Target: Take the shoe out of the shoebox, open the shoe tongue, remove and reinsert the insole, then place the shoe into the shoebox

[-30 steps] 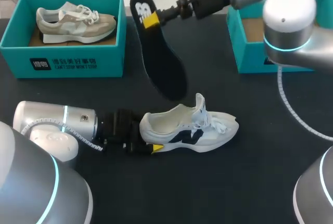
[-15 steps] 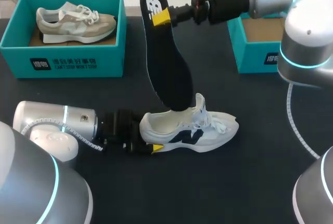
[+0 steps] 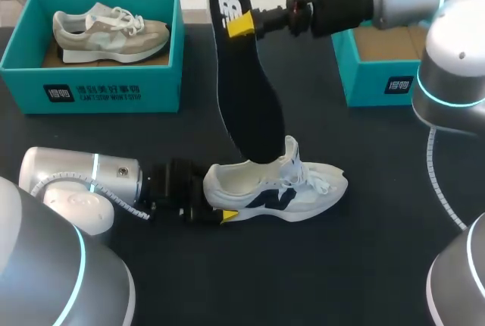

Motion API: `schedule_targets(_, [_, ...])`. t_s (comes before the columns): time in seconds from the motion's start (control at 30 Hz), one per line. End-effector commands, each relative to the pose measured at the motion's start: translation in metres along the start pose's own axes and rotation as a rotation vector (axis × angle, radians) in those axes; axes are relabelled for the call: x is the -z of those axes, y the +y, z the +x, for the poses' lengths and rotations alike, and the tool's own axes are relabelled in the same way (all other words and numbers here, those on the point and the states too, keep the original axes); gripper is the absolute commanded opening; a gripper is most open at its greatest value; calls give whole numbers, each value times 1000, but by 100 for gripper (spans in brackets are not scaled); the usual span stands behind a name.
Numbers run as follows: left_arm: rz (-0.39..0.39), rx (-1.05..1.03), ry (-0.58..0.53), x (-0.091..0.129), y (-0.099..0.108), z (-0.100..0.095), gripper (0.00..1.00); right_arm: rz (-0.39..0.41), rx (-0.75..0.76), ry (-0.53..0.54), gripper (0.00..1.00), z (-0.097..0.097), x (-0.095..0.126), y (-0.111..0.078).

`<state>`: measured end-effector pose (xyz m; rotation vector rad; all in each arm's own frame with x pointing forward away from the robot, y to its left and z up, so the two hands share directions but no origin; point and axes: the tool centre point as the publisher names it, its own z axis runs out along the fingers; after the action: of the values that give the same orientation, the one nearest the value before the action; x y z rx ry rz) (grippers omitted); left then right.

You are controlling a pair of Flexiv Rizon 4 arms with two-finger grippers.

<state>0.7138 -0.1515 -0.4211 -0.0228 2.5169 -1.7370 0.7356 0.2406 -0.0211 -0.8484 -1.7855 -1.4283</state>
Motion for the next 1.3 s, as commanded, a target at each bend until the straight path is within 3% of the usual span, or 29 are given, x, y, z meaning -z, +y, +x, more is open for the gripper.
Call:
schedule_targets(0.03, [-3, 0, -1, -3, 3, -1, 0, -13, -15, -5, 0, 19, 21, -17])
schedule_targets(0.13, [-3, 0, -1, -3, 3, -1, 0, -11, -33, -16, 0, 32, 29, -21])
schedule_targets(0.33, [-3, 0, -1, -3, 3, -1, 0, -124, -66, 3, 0, 62, 35, -34])
schedule_targets(0.57, [-3, 0, -1, -3, 3, -1, 0, -88, -92, 13, 0, 96, 32, -44])
schedule_targets(0.73, [-3, 0, -1, -3, 3, -1, 0, -98, -11, -15, 0, 101, 24, -53])
schedule_targets(1.1, [-3, 0, -1, -3, 3, -1, 0, -148, -75, -26, 0, 116, 19, -83])
schedule_targets(1.3, [-3, 0, -1, -3, 3, -1, 0, -189, -84, -53, 0, 118, 21, -89])
